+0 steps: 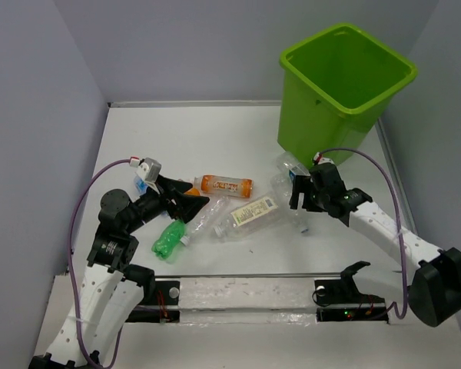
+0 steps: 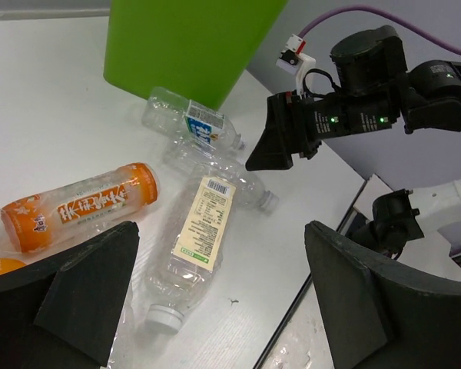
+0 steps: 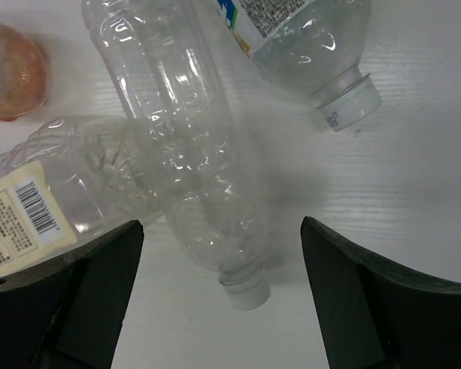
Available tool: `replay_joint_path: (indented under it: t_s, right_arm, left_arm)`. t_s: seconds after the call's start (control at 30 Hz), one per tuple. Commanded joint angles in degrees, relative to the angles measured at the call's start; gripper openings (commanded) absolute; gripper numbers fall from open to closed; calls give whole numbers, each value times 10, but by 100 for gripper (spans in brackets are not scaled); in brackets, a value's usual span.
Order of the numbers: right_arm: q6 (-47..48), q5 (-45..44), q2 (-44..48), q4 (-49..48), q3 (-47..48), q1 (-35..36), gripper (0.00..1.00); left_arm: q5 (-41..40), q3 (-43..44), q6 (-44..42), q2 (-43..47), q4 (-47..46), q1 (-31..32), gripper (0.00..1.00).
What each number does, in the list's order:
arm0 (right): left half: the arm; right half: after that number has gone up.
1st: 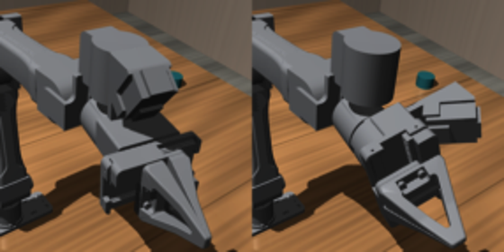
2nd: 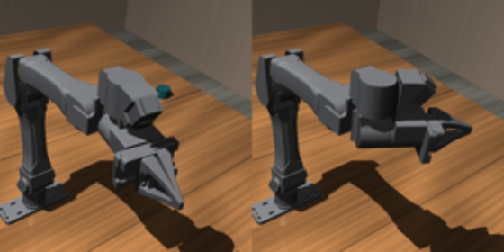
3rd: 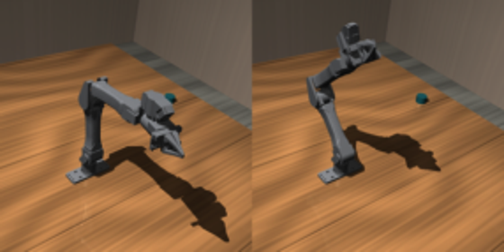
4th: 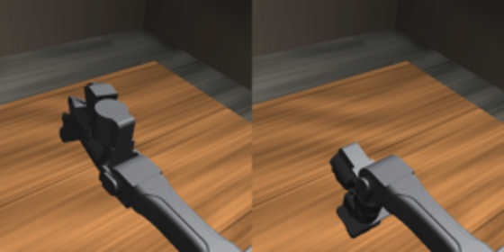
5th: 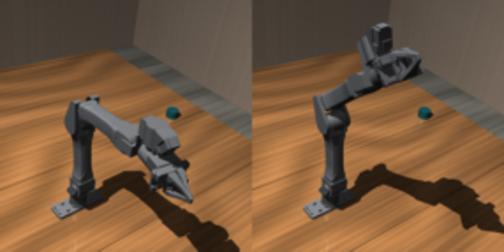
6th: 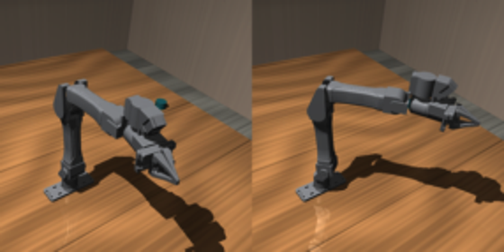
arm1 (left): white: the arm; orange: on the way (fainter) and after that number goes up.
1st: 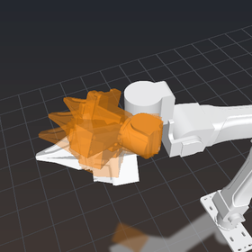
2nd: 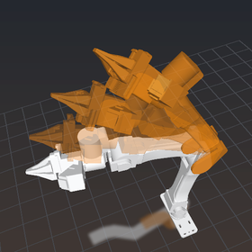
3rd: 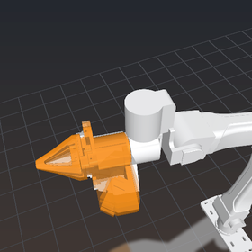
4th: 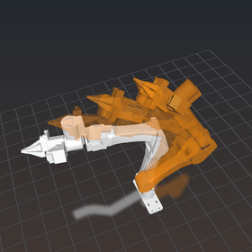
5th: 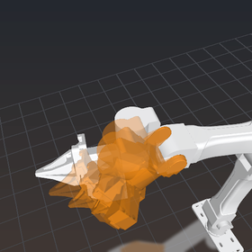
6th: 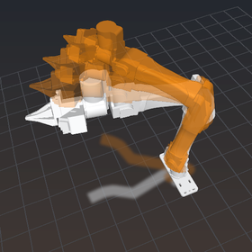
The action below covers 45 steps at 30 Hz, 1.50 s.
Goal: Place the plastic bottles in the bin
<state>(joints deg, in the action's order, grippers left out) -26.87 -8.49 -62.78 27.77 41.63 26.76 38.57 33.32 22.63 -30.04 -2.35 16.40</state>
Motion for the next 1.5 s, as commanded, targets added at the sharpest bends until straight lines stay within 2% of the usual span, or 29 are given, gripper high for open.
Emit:
replay_joint_path:
  t_s: [0.0,0.37,0.43,0.47,0.5,0.53,0.57,0.6,0.7,0.77,0.97,1.0,1.1,1.13,1.2,1.23,1.3,1.4,1.47]
  right_arm:
    - [44,-44,-57,-26,57,5,86]
    - [46,45,-164,-89,35,5,85]
    - [49,47,-165,-95,35,5,77]
    - [51,44,-164,-95,35,5,64]
    - [51,44,-161,-95,35,5,64]
    - [53,40,-149,-94,31,5,48]
    - [53,40,-143,-93,28,5,48]
    - [53,44,-129,-87,23,5,38]
    - [45,53,-88,-64,7,15,29]
    - [34,55,-25,-47,-8,15,26]
    - [1,109,148,55,30,41,21]
    - [1,135,182,63,58,41,20]
    - [8,184,205,69,143,46,20]
    - [12,193,202,56,169,46,20]
    - [30,194,189,30,221,46,20]
    - [51,183,164,18,283,46,19]
    - [75,141,138,-2,344,46,16]
    - [148,-45,64,-45,456,46,14]
    - [218,-106,-6,-81,535,37,14]
  left_arm:
    - [18,-8,5,2,-20,2,99]
    - [14,-9,6,-5,-20,3,99]
    - [13,-9,6,-9,-20,2,99]
    - [14,-8,7,-12,-20,3,99]
    - [14,-8,8,-14,-20,2,99]
    - [17,-8,11,-25,-20,3,99]
    - [21,-8,11,-33,-21,3,99]
    - [34,-7,15,-53,-22,4,99]
    - [62,-2,18,-101,-32,20,99]
    - [53,7,8,-125,-25,62,99]
    - [-138,106,-50,-209,48,221,99]
    - [-195,123,-63,-235,60,264,99]
    - [-317,179,-113,-272,104,321,99]
    - [-343,196,-125,-298,114,353,99]
    - [-406,211,-160,-326,121,379,99]
    - [-423,226,-168,-358,129,401,99]
    - [-451,242,-181,-390,138,420,99]
    - [-490,271,-199,-453,149,446,99]
    - [-492,283,-207,-470,147,450,99]
